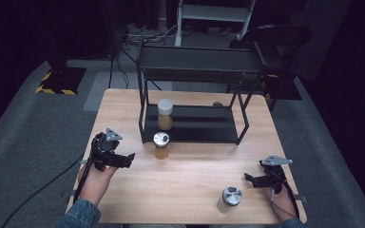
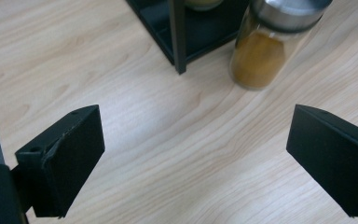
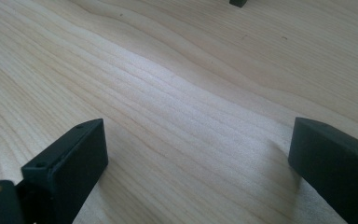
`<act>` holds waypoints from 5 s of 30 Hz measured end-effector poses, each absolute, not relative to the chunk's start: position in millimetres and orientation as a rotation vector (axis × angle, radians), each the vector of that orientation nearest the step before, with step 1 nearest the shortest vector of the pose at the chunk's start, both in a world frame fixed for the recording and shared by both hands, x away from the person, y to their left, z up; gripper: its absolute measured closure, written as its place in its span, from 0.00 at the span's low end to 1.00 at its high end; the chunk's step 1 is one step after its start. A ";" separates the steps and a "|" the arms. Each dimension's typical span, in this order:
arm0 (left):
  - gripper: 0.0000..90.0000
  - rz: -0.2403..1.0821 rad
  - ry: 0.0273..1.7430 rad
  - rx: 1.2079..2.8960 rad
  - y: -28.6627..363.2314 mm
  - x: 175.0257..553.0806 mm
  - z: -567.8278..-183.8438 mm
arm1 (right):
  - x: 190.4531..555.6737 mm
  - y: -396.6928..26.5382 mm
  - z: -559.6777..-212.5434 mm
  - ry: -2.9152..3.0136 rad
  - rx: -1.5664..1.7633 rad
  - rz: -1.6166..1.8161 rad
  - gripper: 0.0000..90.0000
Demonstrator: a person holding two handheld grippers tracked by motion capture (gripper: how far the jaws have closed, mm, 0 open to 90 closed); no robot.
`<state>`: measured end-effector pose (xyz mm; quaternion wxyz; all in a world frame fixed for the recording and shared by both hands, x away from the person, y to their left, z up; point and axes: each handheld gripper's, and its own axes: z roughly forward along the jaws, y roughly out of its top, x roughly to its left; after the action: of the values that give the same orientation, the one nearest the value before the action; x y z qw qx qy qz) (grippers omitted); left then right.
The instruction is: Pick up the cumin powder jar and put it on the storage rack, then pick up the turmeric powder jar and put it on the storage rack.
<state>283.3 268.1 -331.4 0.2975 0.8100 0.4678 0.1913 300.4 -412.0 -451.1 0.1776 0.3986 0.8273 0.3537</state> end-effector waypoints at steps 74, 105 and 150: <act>0.00 0.508 1.303 2.067 310.6 245.5 -448.8 | 298.3 -405.5 -450.8 2.315 1.166 0.989 0.05; 0.00 0.508 1.303 2.067 310.6 245.6 -448.7 | 273.3 -373.9 -361.1 2.210 1.004 1.209 0.04; 0.00 0.509 1.303 2.066 310.7 245.5 -448.9 | 313.9 -254.3 -292.7 2.390 0.785 1.183 0.04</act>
<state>245.5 310.7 -448.9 0.3176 0.7853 0.4950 0.1933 313.9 -254.3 -292.7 0.1797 0.2779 0.8457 0.4186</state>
